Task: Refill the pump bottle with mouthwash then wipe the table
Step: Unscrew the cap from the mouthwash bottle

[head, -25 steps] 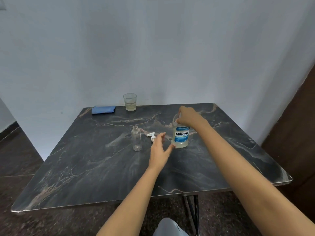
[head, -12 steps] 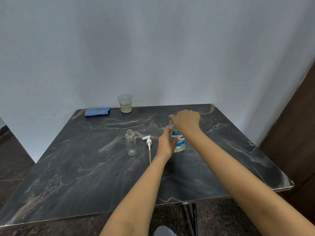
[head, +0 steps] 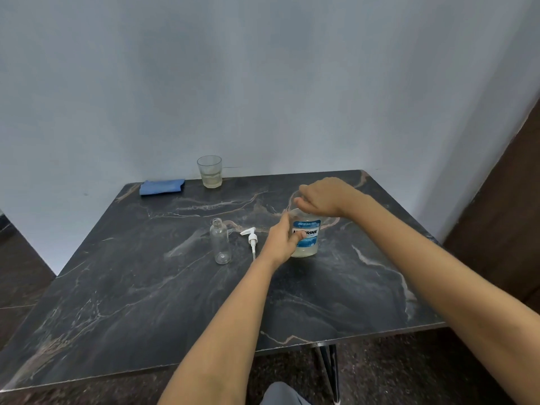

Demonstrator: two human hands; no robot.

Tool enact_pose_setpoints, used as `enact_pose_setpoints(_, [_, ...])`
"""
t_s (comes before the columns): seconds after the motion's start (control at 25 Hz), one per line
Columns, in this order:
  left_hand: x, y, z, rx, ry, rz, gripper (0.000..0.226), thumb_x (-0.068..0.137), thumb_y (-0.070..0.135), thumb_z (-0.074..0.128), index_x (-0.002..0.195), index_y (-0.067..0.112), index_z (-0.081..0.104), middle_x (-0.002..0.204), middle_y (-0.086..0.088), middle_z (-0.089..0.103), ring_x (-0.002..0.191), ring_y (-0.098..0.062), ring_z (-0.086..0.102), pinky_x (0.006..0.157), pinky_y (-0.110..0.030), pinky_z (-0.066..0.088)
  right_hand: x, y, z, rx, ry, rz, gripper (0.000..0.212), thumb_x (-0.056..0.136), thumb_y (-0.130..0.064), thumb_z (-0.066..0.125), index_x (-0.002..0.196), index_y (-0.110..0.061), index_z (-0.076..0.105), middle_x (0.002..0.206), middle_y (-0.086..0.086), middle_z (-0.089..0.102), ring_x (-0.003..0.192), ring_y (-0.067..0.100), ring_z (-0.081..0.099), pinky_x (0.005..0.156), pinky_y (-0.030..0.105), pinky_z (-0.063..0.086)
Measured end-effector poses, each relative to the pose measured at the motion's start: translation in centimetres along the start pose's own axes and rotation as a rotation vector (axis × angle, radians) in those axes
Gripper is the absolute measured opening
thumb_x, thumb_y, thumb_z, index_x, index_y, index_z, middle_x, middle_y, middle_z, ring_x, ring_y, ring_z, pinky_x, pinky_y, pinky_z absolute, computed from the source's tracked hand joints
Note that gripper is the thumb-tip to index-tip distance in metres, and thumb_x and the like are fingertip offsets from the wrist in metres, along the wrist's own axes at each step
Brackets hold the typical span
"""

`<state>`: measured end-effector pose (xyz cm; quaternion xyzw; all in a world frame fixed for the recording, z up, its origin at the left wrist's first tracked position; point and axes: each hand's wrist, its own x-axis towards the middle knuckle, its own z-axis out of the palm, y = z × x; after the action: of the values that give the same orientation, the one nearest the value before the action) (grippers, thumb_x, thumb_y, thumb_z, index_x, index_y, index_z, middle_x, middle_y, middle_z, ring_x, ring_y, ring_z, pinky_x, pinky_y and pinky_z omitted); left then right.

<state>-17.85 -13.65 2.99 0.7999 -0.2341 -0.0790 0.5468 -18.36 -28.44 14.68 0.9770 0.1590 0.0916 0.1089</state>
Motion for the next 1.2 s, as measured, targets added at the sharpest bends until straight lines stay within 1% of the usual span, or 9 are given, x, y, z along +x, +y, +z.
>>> enact_pose_setpoints(0.12, [0.1,0.2,-0.1,0.009,-0.008,0.002,0.041,0.096,0.014,0.058,0.131,0.023,0.039,0.137,-0.003,0.055,0.124,-0.018,0.053,0.099,-0.029,0.044,0.6,0.3,-0.3,0.09,-0.113,-0.048,0.032,0.098,-0.044,0.027,0.083,-0.018,0.041,0.064,-0.005,0.049,0.055,0.011,0.042,0.053,0.026,0.026])
enact_pose_setpoints(0.32, [0.2,0.5,-0.1,0.038,0.002,0.001,0.045,0.095,0.014,0.059,0.135,0.018,0.038,0.137,-0.005,0.055,0.125,-0.02,0.053,0.102,-0.031,0.043,0.6,0.2,-0.9,0.088,-0.145,-0.079,0.033,0.099,-0.042,0.026,0.083,-0.018,0.04,0.064,-0.004,0.047,0.055,0.01,0.038,0.063,0.03,0.028])
enact_pose_setpoints(0.4, [-0.2,0.4,0.6,0.076,0.074,0.022,0.044,0.095,0.014,0.059,0.134,0.015,0.039,0.136,-0.007,0.056,0.123,-0.022,0.055,0.101,-0.031,0.043,0.4,-0.3,-0.9,-0.035,-0.044,0.01,0.05,0.097,-0.053,0.021,0.075,-0.015,0.045,0.06,-0.001,0.05,0.051,0.011,0.04,0.054,0.03,0.031])
enact_pose_setpoints(0.48, [-0.4,0.2,1.0,0.077,0.128,0.039,0.045,0.094,0.014,0.059,0.134,0.013,0.038,0.135,-0.01,0.057,0.121,-0.024,0.057,0.103,-0.037,0.046,0.5,-2.1,-0.6,-0.166,0.053,0.221,0.069,0.091,-0.067,0.017,0.057,-0.013,0.045,0.05,0.0,0.044,0.044,0.012,0.038,0.045,0.026,0.026])
enact_pose_setpoints(0.6, [-0.2,-0.1,0.5,0.047,0.099,0.057,0.051,0.094,0.014,0.06,0.139,0.014,0.037,0.132,-0.009,0.06,0.119,-0.023,0.058,0.103,-0.039,0.047,1.0,-4.1,-0.1,-0.23,0.101,0.386,0.07,0.093,-0.064,0.023,0.047,-0.014,0.039,0.046,-0.001,0.037,0.042,0.011,0.034,0.044,0.024,0.02])
enact_pose_setpoints(0.8, [0.9,-0.9,-0.4,0.098,-0.009,0.061,0.043,0.093,0.019,0.061,0.13,0.019,0.04,0.128,-0.004,0.061,0.114,-0.017,0.06,0.089,-0.02,0.045,0.6,-1.5,0.5,-0.024,0.187,0.178,0.051,0.094,-0.033,0.033,0.046,-0.014,0.031,0.043,-0.004,0.032,0.041,0.014,0.028,0.052,0.027,0.031])
enact_pose_setpoints(0.96, [1.5,-1.3,-0.9,0.126,-0.073,0.084,0.05,0.092,0.021,0.063,0.136,0.015,0.04,0.134,-0.006,0.057,0.118,-0.018,0.057,0.093,-0.023,0.045,0.7,-0.9,0.6,0.023,0.247,-0.012,0.045,0.086,-0.036,0.023,0.047,-0.014,0.031,0.04,-0.005,0.027,0.039,0.013,0.023,0.046,0.025,0.024])
enact_pose_setpoints(1.12, [2.0,-1.3,-1.7,0.158,-0.139,0.084,0.053,0.09,0.026,0.066,0.136,0.016,0.041,0.132,-0.003,0.059,0.11,-0.011,0.058,0.081,-0.011,0.043,1.0,0.0,0.5,0.067,0.227,-0.162,0.046,0.085,-0.033,0.025,0.048,-0.01,0.041,0.041,0.0,0.034,0.039,0.014,0.027,0.044,0.026,0.026])
enact_pose_setpoints(1.2, [1.8,-1.3,-1.8,0.074,-0.121,0.062,0.056,0.088,0.023,0.069,0.137,0.018,0.044,0.13,0.002,0.059,0.107,-0.007,0.057,0.077,-0.006,0.044,1.5,-0.2,0.2,0.055,0.199,-0.129,0.047,0.085,-0.036,0.021,0.051,-0.011,0.04,0.043,-0.001,0.034,0.04,0.014,0.027,0.045,0.026,0.026])
